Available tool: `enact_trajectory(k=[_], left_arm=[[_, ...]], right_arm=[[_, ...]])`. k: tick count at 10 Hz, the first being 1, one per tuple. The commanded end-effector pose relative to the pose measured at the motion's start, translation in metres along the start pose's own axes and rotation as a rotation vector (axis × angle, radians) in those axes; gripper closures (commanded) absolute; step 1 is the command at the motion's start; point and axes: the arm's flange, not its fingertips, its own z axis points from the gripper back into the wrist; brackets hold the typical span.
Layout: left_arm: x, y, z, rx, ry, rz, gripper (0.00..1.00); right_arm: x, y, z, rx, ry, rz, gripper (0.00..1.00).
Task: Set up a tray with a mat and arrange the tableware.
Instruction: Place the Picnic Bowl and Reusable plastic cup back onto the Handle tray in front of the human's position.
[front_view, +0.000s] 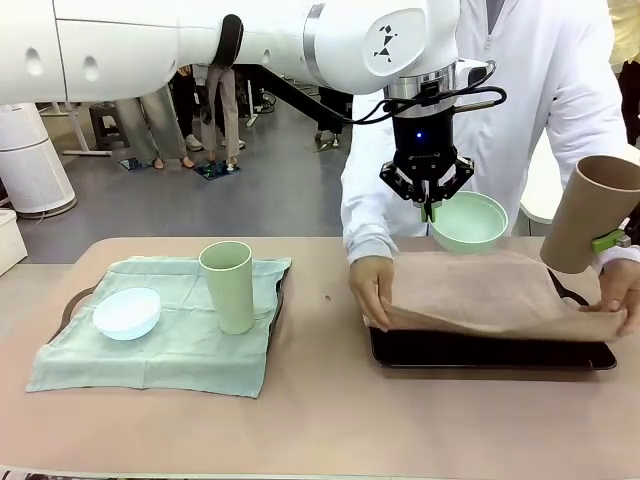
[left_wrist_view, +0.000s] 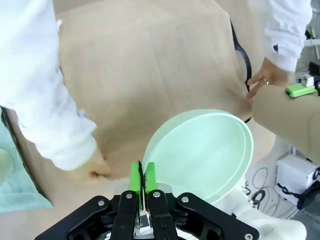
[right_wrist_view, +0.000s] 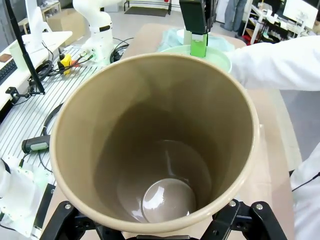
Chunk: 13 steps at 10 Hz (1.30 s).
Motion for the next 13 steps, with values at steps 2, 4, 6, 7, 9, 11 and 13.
enact_trajectory(k=[2, 4, 6, 7, 9, 11, 13], left_arm=[[0.0017, 0.0013, 0.0027, -0.024, 0.004, -0.009, 1.00], [0.0017, 0.0013, 0.0027, -0.024, 0.004, -0.009, 1.00], [0.0017, 0.0013, 0.0027, -0.024, 0.004, -0.009, 1.00], [0.0017, 0.0013, 0.0027, -0.024, 0.004, -0.009, 1.00], [0.0017, 0.0013, 0.0027, -0.024, 0.004, -0.009, 1.00], [0.0017, 0.0013, 0.0027, -0.024, 0.004, -0.009, 1.00], [0.0017, 0.0013, 0.0027, -0.024, 0.004, -0.009, 1.00]], right_arm=[[0.0028, -0.0034, 0.0025, -0.009, -0.005, 0.010, 1.00], [0.0028, -0.0034, 0.0025, -0.009, -0.005, 0.010, 1.00], [0.0028, -0.0034, 0.0025, -0.009, -0.005, 0.010, 1.00], [0.0028, -0.0034, 0.0025, -0.009, -0.005, 0.010, 1.00], [0.0028, -0.0034, 0.0025, -0.009, -0.005, 0.010, 1.00], [0.0028, -0.0034, 0.0025, -0.009, -0.005, 0.010, 1.00], [0.0028, -0.0034, 0.0025, -0.009, -0.005, 0.010, 1.00]])
